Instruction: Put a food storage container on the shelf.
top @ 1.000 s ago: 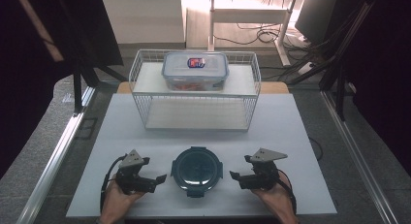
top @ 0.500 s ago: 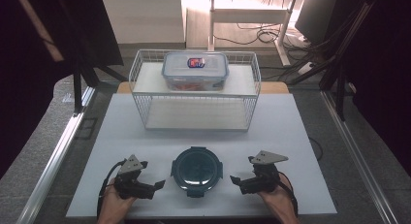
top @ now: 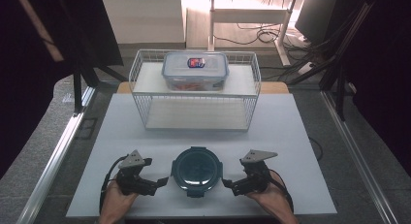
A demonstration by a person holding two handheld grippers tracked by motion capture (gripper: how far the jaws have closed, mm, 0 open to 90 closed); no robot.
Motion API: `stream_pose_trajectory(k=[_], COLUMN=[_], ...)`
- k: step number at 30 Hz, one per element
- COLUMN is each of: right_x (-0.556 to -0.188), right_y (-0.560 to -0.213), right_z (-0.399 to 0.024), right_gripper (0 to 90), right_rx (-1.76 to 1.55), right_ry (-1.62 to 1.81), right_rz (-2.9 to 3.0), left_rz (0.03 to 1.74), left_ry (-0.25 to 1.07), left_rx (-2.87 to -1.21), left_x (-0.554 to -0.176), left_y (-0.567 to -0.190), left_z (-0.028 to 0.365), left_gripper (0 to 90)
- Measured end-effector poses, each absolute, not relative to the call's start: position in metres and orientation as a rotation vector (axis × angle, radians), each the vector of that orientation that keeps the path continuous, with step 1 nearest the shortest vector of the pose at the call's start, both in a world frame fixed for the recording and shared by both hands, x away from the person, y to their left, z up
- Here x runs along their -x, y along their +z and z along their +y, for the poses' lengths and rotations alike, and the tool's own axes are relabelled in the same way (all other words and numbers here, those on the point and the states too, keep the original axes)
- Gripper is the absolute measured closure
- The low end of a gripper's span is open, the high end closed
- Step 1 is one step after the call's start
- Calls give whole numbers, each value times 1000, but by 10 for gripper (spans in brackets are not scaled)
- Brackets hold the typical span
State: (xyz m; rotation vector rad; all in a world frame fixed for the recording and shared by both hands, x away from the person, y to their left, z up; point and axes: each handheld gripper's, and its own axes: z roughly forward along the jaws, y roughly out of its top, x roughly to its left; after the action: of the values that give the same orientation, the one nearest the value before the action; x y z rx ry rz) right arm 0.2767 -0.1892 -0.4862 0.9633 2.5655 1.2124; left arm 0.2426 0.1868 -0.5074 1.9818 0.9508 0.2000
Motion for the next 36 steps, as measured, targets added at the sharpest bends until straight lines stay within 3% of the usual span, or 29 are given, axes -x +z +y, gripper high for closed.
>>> stream_pose_trajectory(k=[16, 25, 33, 36], right_x=[-297, -307, -311, -311], right_y=[-490, -502, -504, -504], right_z=[-167, -163, -170, -173], right_gripper=[80, 111, 290, 324], right_rx=[-1117, -1231, -1346, -1358], right_ry=[1325, 1361, 1431, 1447], right_rz=[2714, 2813, 2864, 2859], left_rz=[960, 946, 975, 984], left_ry=[-102, -324, -415, -451], left_rx=[-1942, -1924, -1864, -1821], left_x=[-277, -288, -286, -286], left_y=[-506, -526, -530, -531], left_z=[165, 164, 168, 174], left_gripper=[43, 44, 266, 311])
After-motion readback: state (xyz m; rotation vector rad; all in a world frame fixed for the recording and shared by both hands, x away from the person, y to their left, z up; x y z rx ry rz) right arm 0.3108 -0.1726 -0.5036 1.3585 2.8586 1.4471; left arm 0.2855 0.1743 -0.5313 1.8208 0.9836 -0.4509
